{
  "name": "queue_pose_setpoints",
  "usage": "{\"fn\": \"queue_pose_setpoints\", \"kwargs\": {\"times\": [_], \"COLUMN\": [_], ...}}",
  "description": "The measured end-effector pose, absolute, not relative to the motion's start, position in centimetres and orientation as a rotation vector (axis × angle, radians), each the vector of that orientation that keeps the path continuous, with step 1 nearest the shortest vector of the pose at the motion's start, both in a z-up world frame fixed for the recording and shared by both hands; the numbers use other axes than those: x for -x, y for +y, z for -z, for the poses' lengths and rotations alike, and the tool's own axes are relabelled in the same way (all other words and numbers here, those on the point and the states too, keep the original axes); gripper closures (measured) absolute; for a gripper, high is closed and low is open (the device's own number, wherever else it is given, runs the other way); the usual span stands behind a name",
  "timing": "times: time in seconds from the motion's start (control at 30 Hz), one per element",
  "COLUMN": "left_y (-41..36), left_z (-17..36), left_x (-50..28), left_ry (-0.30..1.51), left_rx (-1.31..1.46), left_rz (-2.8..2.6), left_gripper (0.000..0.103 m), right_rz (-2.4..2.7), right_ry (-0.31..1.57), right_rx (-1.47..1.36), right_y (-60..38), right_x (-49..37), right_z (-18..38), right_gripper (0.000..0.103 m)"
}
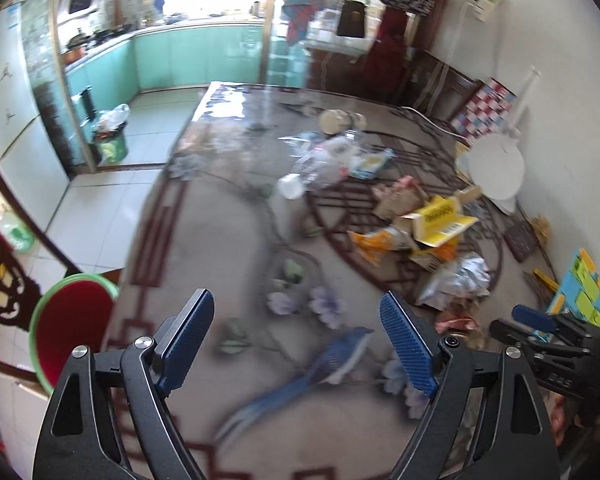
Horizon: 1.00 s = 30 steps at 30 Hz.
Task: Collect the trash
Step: 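Grasp crumpled grey paper with the left tool while the right tool grasps brown paper wrapper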
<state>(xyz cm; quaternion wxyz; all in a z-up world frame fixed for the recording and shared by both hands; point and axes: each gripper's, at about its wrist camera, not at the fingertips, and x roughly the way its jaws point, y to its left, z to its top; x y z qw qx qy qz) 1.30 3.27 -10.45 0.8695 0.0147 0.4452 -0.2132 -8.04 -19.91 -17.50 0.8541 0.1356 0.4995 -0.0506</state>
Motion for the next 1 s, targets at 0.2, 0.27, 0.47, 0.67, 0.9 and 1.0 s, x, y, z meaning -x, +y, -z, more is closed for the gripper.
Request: {"fn": "queue_pose_setpoints", "kwargs": {"times": [0.2, 0.27, 0.47, 0.67, 0.9, 1.0], "left_y": [-2.3, -4.0, -9.0, -11.7, -15.4, -17.2], "left_z": [10.4, 10.4, 10.5, 11.1, 13.2, 15.2], "left_x": [-0.9, -1.0, -0.7, -0.5, 1.1, 1.3], "left_ry": [0.945, 0.955, 0.96, 0.972, 0.974, 0.98], "left_rx": [-0.039, -0.041, -0.106, -0.143, -0.233, -0.309], "left_rz": [0.566, 0.605, 0.701, 0.746, 0.845, 0.855], "left_gripper": [0.017, 0.017, 0.017, 0.017, 0.017, 0.017], "right_rz": [0.051, 0.016, -0.099, -0.08, 0.047, 0.111], "right_ry": [1.127, 1.181, 1.156, 1.12, 1.114, 1.107], "right_rx": [-0.386, -0.408, -0.521, -0.473, -0.51, -0.506], "right_y": [-24.1, -24.7, -25.0, -26.2, -30.1, -31.7], "right_x": [6.9, 5.7, 5.4, 9.1, 14.4, 15.5], "right_z": [22.1, 24.0, 25.1, 22.9, 21.5, 21.1], "right_gripper": [0.044, 0.044, 0.076, 0.091, 0.091, 0.091]}}
